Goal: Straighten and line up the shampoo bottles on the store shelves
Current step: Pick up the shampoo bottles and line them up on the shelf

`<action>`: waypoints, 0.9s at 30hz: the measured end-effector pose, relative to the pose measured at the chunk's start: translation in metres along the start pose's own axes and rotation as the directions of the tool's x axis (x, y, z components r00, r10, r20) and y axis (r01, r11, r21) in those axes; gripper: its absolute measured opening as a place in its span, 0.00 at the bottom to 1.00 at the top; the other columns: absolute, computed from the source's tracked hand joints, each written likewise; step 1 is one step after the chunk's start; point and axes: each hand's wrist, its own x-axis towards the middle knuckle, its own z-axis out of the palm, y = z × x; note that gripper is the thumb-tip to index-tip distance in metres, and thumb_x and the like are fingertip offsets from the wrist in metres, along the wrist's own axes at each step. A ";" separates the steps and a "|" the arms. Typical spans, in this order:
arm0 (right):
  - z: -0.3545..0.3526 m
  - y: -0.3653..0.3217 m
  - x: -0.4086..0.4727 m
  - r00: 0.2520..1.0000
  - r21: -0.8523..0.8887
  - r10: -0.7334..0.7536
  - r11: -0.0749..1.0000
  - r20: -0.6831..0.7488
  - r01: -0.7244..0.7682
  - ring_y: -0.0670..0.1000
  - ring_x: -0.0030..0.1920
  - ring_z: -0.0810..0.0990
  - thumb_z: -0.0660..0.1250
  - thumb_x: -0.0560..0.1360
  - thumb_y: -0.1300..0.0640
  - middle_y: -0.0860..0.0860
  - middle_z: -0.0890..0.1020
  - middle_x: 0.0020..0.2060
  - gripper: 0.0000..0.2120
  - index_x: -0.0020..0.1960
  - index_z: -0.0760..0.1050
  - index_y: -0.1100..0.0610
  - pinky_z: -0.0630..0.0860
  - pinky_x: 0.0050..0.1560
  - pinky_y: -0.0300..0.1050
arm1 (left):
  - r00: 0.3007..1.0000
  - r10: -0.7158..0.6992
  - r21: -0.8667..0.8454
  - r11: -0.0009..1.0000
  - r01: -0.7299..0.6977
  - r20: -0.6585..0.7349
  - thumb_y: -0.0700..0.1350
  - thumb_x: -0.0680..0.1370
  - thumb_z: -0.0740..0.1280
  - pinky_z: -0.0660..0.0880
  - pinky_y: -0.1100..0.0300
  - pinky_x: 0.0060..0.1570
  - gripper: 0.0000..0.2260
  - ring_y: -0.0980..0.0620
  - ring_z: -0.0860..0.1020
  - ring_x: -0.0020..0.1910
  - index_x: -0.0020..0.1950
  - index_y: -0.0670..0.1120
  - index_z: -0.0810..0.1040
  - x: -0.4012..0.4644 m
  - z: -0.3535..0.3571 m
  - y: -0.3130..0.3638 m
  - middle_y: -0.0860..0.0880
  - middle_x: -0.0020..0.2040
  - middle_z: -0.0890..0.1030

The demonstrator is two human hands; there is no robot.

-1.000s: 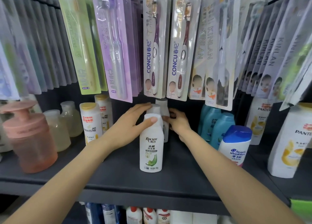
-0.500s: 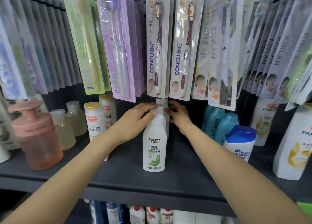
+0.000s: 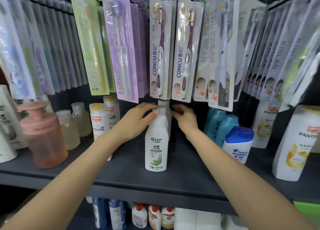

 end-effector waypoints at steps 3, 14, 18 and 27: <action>-0.010 -0.007 -0.023 0.998 -0.068 -0.056 0.996 -0.006 0.055 0.49 0.50 0.78 0.65 0.76 0.61 0.54 0.82 0.52 0.10 0.56 0.79 0.58 0.74 0.56 0.42 | 0.998 -0.044 -0.141 0.989 0.036 -0.053 0.49 0.79 0.60 0.65 0.64 0.64 0.15 0.59 0.70 0.63 0.66 0.50 0.73 -0.011 0.000 0.003 0.55 0.62 0.74; -0.018 -0.059 -0.107 0.952 0.038 -0.307 0.951 0.006 0.307 0.41 0.42 0.75 0.63 0.77 0.63 0.49 0.80 0.46 0.09 0.49 0.78 0.52 0.70 0.42 0.27 | 0.903 -0.226 -0.195 0.967 0.163 -0.367 0.42 0.77 0.64 0.69 0.78 0.40 0.07 0.59 0.78 0.45 0.52 0.51 0.78 -0.077 -0.007 -0.001 0.57 0.47 0.81; 0.017 -0.082 -0.119 0.929 0.067 -0.334 0.942 0.157 0.328 0.46 0.44 0.78 0.62 0.77 0.63 0.48 0.81 0.45 0.10 0.48 0.78 0.51 0.77 0.45 0.39 | 0.849 -0.282 -0.181 0.958 0.223 -0.447 0.41 0.77 0.64 0.69 0.75 0.36 0.06 0.57 0.78 0.42 0.52 0.48 0.79 -0.091 -0.027 -0.023 0.53 0.47 0.81; 0.123 -0.090 -0.103 0.955 -0.103 -0.182 0.972 0.234 0.211 0.45 0.52 0.75 0.65 0.77 0.58 0.51 0.75 0.58 0.18 0.66 0.69 0.53 0.69 0.46 0.30 | 0.898 -0.274 -0.186 0.957 0.221 -0.344 0.43 0.76 0.67 0.70 0.61 0.57 0.19 0.55 0.74 0.57 0.66 0.45 0.71 -0.091 -0.076 -0.105 0.51 0.61 0.75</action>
